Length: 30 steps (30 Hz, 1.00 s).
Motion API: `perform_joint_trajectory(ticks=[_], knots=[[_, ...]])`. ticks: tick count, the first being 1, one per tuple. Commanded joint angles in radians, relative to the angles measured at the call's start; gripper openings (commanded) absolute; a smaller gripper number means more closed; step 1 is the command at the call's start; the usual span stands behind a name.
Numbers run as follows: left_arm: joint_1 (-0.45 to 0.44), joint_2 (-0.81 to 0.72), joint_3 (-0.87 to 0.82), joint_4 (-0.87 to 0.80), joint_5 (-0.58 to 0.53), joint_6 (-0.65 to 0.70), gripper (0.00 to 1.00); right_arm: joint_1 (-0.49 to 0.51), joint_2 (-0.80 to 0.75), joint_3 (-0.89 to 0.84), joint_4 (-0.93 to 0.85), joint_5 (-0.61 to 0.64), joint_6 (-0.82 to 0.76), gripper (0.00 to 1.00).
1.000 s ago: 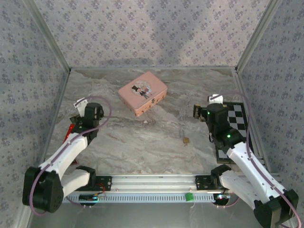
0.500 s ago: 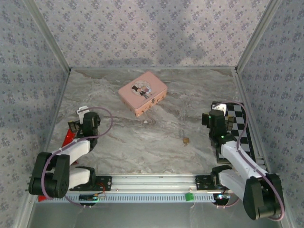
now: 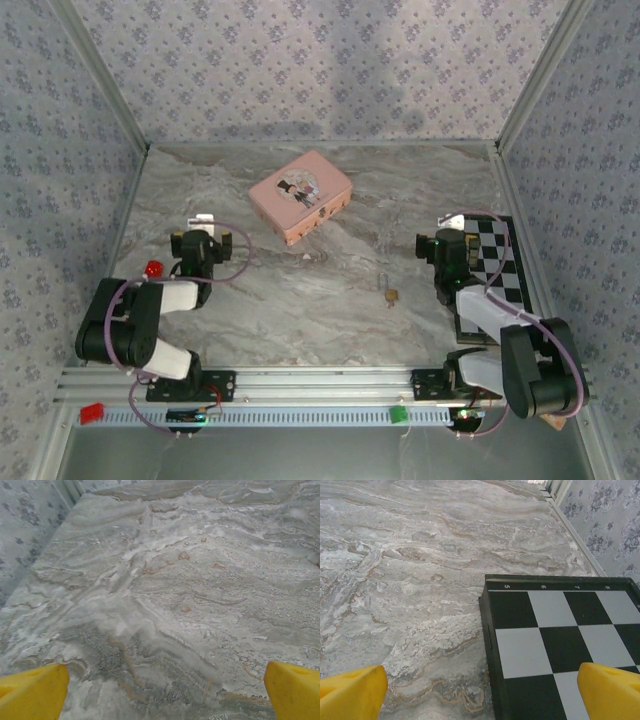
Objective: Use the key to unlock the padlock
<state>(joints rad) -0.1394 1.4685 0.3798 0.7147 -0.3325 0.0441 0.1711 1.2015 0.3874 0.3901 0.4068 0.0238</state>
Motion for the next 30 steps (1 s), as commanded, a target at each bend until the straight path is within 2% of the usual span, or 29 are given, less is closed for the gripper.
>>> perform_joint_trajectory(ticks=[1, 4, 5, 7, 11, 18, 21, 26, 30], knots=[[0.055, 0.011, 0.037, 0.061, 0.060, -0.027, 1.00, -0.023, 0.013, -0.021, 0.093, -0.028, -0.017, 0.99], [0.113, 0.063, 0.029, 0.106, 0.146, -0.071, 1.00, -0.059, 0.031, -0.028, 0.133, -0.086, -0.005, 0.99], [0.119, 0.079, 0.011, 0.169, 0.160, -0.070, 1.00, -0.071, 0.036, -0.034, 0.153, -0.095, -0.007, 0.99], [0.118, 0.063, 0.025, 0.109, 0.164, -0.074, 1.00, -0.088, 0.045, -0.046, 0.184, -0.111, -0.008, 0.99], [0.120, 0.068, 0.021, 0.130, 0.164, -0.072, 1.00, -0.116, 0.057, -0.066, 0.260, -0.167, -0.037, 0.99], [0.121, 0.067, 0.022, 0.123, 0.169, -0.075, 1.00, -0.158, 0.085, -0.095, 0.375, -0.336, -0.079, 0.99], [0.122, 0.065, 0.022, 0.121, 0.169, -0.075, 1.00, -0.176, 0.156, -0.095, 0.457, -0.404, -0.085, 0.99], [0.123, 0.065, 0.022, 0.121, 0.170, -0.075, 1.00, -0.209, 0.287, -0.043, 0.479, -0.439, -0.064, 0.99], [0.124, 0.065, 0.023, 0.121, 0.171, -0.075, 1.00, -0.201, 0.316, -0.020, 0.458, -0.387, -0.060, 0.99]])
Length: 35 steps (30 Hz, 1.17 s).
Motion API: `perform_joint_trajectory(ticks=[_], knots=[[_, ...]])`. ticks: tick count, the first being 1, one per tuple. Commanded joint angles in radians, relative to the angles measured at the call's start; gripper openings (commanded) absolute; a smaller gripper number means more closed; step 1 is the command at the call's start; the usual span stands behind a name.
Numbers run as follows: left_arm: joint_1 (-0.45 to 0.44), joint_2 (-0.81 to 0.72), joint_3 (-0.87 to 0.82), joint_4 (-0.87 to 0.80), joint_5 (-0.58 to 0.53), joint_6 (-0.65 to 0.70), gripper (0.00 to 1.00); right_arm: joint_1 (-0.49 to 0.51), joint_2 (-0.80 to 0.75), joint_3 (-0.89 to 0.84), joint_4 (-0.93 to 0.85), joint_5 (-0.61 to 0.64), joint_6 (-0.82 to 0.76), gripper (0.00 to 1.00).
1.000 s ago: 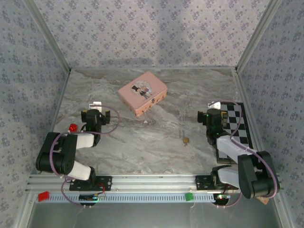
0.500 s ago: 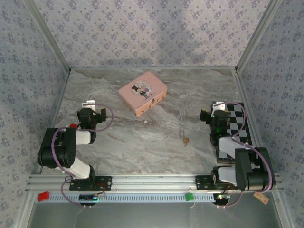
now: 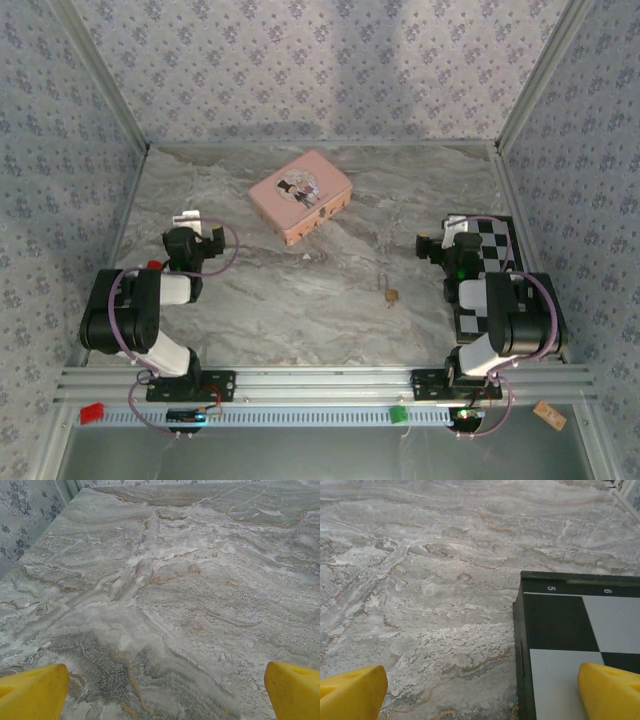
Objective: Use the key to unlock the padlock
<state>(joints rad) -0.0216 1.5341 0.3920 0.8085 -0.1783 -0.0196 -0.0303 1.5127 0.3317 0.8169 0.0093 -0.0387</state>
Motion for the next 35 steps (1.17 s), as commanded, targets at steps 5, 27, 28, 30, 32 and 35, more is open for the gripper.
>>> perform_joint_trajectory(ticks=[5, 27, 28, 30, 32, 35], knots=[[0.005, 0.000, 0.010, 0.026, 0.017, -0.011, 1.00, 0.014, 0.011, 0.051, 0.013, 0.107, 0.023, 0.99], [0.006, 0.000, 0.010, 0.027, 0.016, -0.011, 1.00, 0.017, 0.012, 0.055, 0.010, 0.109, 0.020, 0.99], [0.005, 0.001, 0.010, 0.027, 0.017, -0.010, 1.00, 0.017, 0.012, 0.055, 0.010, 0.109, 0.020, 0.99], [0.006, 0.000, 0.010, 0.028, 0.016, -0.010, 1.00, 0.017, 0.012, 0.054, 0.010, 0.109, 0.022, 0.99], [0.005, 0.000, 0.010, 0.027, 0.016, -0.011, 1.00, 0.017, 0.012, 0.052, 0.012, 0.109, 0.021, 0.99], [0.005, 0.000, 0.010, 0.026, 0.017, -0.012, 1.00, 0.018, 0.011, 0.049, 0.018, 0.112, 0.020, 0.99]])
